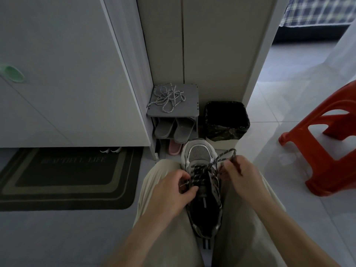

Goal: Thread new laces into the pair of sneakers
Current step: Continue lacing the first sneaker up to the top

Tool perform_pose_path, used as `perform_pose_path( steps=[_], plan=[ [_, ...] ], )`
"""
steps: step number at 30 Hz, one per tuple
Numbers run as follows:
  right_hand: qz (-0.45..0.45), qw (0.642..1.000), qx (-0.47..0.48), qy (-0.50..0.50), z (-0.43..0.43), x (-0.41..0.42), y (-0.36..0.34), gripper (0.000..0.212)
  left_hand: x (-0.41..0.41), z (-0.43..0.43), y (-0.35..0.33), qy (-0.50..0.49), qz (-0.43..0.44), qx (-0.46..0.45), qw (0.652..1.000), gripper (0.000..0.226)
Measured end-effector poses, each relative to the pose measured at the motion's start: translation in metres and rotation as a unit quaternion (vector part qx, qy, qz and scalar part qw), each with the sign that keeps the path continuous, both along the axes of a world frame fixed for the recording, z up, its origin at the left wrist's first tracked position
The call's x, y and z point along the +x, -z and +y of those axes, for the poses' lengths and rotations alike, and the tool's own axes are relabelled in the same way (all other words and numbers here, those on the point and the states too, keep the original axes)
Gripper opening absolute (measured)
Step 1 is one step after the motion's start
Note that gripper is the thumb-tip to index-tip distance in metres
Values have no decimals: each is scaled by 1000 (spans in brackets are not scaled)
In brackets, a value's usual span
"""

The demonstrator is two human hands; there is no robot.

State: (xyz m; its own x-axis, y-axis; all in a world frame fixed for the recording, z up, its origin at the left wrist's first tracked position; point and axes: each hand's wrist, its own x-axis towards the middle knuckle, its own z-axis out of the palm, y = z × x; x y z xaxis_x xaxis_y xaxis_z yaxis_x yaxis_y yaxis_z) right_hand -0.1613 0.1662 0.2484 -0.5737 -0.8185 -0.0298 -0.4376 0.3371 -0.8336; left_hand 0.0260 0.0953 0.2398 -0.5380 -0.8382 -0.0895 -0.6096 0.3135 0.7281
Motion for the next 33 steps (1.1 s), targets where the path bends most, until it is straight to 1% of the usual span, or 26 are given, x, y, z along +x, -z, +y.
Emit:
perform_pose_path(
  steps=[2,4,7,8,11,12,14,16,18,19,20,23,24,26,28,30,32,33],
  plan=[
    [64,996,42,-54,4,4,-1,18,0,0,0,2,-3,-7,1000,24],
    [76,992,46,-86,5,7,-1,16,0,0,0,3,-7,-17,1000,23],
    [90,992,41,-73,3,5,7,13,-1,0,-1,2,-2,-14,1000,22],
    [71,996,28,-48,3,3,11,13,-1,1,-1,1,1,-9,1000,21],
    [-56,998,-18,36,1,0,17,15,-1,0,1,-3,9,-1,1000,20],
    [-58,998,-17,31,1,1,17,16,-1,0,1,-2,7,-1,1000,21],
    [7,1000,4,-20,3,5,13,18,0,0,2,-2,7,0,1000,21],
    [70,995,13,-75,5,10,7,18,0,0,2,-5,8,0,1000,21],
    [91,992,13,-90,4,10,8,14,0,1,2,-5,8,0,1000,21],
    [97,992,15,-77,3,8,10,13,-1,1,1,-5,9,0,1000,21],
    [86,995,13,-53,3,6,11,13,-1,1,1,-5,11,2,1000,21],
    [-33,999,-18,17,2,3,14,15,-1,1,0,-5,19,7,1000,19],
    [-51,998,-22,23,1,3,15,15,-1,1,1,-5,19,6,1000,20],
    [-23,1000,5,-1,2,4,12,15,-1,1,2,-6,16,3,1000,20],
    [29,998,33,-40,3,6,7,17,-1,0,2,-6,16,2,1000,20],
    [70,995,39,-58,3,7,5,16,-1,1,2,-6,16,1,1000,20],
    [83,995,36,-52,3,7,6,14,-2,1,2,-7,19,1,1000,20],
    [75,996,31,-43,2,7,7,13,-2,1,2,-9,21,2,1000,20]
  ],
)
